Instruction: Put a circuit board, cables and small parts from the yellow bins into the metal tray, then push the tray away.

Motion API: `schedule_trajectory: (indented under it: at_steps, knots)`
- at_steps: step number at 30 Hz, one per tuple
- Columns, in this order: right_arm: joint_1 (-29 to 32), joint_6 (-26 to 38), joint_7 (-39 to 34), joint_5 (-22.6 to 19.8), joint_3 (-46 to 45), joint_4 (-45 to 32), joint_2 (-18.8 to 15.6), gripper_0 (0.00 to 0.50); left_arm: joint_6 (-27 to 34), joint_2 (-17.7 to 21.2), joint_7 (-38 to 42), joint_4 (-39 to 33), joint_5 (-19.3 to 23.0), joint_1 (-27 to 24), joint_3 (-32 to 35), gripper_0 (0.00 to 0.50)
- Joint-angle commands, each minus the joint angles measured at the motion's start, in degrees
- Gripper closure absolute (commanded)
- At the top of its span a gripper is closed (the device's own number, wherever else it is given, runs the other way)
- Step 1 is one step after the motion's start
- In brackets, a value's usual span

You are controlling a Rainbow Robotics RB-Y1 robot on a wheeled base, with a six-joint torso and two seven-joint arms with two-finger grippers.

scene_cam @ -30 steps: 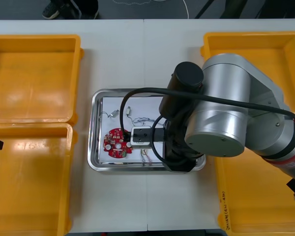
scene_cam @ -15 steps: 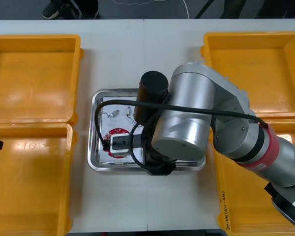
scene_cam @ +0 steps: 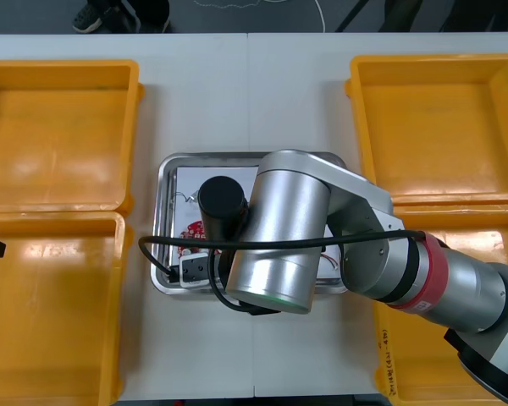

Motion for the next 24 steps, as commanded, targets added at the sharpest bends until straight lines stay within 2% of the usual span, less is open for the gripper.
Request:
schedule_trajectory:
  at_steps: [1,7,24]
  knots:
    - [-2.1,-0.6,1.5,2.3,3.6,-0.1,1.5,0.0,0.4,-0.6,-7.3,-1.7,-0.5,1.1,1.8,0.0]
    - [-1.5,-1.4,1.8,2.1,3.7,3.2,2.2,0.0,0.4,-0.6,-7.3,-1.7,-0.5,1.1,1.8,0.0]
    - [-1.0,-4.4,1.1,3.7,7.6,5.4,2.2,0.0,0.4,-0.6,-7.3,-1.7,-0.5,1.1,1.8,0.0]
